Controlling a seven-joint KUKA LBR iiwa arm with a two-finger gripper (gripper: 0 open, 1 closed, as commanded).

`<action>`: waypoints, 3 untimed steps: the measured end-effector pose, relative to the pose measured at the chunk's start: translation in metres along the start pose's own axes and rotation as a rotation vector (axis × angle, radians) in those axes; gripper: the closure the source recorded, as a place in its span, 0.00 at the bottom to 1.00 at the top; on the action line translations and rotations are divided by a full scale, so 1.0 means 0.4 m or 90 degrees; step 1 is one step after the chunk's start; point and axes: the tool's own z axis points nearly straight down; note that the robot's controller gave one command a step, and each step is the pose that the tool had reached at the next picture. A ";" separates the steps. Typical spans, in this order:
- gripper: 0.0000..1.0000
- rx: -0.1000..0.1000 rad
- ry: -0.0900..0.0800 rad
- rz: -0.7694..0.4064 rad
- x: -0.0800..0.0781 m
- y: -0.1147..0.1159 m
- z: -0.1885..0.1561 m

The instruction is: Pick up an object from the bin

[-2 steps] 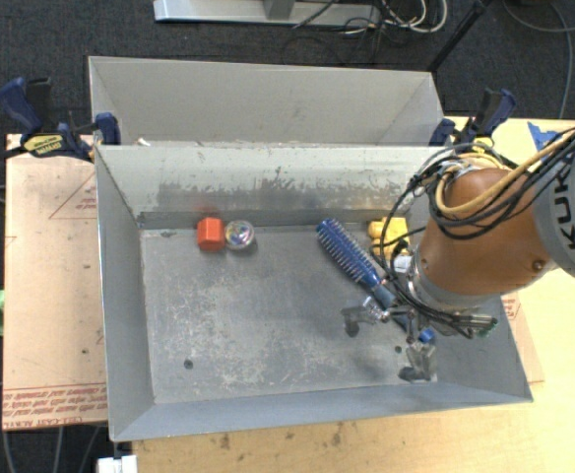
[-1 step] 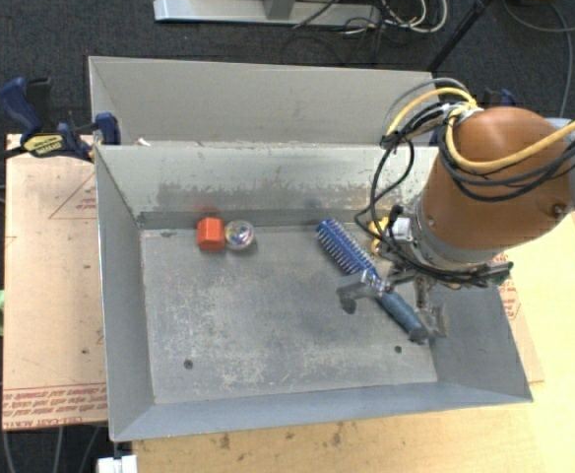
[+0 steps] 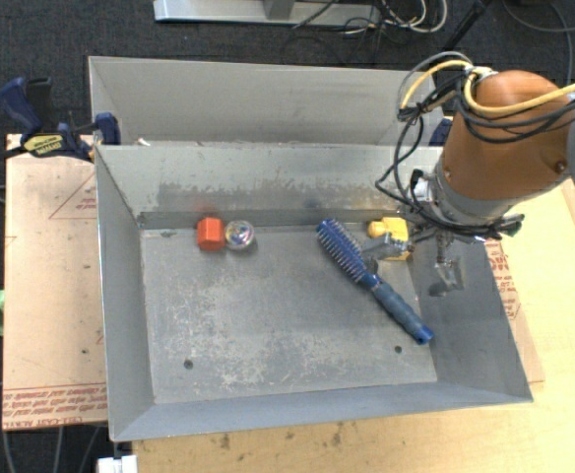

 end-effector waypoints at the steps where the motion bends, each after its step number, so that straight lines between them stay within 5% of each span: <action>1: 0.00 -0.007 0.001 0.043 0.069 -0.069 0.245; 2: 0.00 -0.004 -0.007 -0.018 0.152 -0.054 0.285; 3: 1.00 -0.004 -0.005 -0.019 0.159 -0.051 0.297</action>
Offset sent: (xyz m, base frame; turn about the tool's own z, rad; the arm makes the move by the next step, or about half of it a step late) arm 0.0157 -0.0365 -0.0932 0.0607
